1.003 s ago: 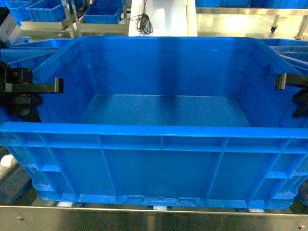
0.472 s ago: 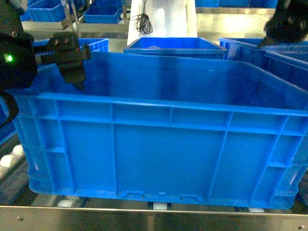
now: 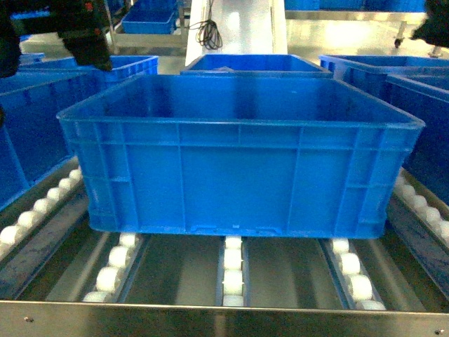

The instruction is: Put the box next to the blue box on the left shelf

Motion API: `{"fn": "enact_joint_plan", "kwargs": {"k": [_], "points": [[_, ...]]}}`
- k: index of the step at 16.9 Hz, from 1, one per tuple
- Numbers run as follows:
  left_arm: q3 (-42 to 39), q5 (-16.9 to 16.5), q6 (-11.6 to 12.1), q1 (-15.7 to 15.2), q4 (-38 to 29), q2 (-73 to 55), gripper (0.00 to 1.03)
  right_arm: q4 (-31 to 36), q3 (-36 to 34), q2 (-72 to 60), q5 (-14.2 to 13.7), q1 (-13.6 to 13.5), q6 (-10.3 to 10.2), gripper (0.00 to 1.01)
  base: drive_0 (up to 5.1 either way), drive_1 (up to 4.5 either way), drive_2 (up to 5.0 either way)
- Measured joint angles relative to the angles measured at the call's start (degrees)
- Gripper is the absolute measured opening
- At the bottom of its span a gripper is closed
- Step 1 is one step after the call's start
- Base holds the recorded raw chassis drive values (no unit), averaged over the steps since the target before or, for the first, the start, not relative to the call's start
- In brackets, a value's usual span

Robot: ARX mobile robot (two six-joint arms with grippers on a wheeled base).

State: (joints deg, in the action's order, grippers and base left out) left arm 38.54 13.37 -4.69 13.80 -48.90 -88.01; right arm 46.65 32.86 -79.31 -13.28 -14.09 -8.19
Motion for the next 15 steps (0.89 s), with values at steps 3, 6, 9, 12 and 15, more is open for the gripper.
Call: {"fn": "enact_joint_plan", "kwargs": {"k": [3, 6, 9, 12, 15], "points": [[-17.79, -4.70, 3.67, -5.31, -5.20, 12.70, 0.26, 3.13, -14.88, 11.17, 4.59, 5.22, 7.02, 0.21, 0.0, 0.00, 0.0], [-25.14, -7.06, 3.74, -7.82, -4.59, 20.59, 0.02, 1.81, -21.49, 18.78, 6.93, 8.00, 7.78, 0.01, 0.0, 0.00, 0.0], [-29.33, -8.66, 3.74, -9.18, -2.01, 27.04, 0.02, -0.70, -25.05, 24.94, 8.70, 9.49, 7.80, 0.01, 0.0, 0.00, 0.0], [-32.52, -12.83, 3.78, -13.75, 1.57, 33.79, 0.02, -4.48, -27.71, 31.36, 12.66, 14.49, 7.80, 0.01, 0.0, 0.00, 0.0], [-36.35, -13.40, 3.82, -13.73, 1.40, 36.74, 0.02, -3.21, -30.82, 35.30, 13.29, 14.10, 7.82, 0.01, 0.0, 0.00, 0.0]]}}
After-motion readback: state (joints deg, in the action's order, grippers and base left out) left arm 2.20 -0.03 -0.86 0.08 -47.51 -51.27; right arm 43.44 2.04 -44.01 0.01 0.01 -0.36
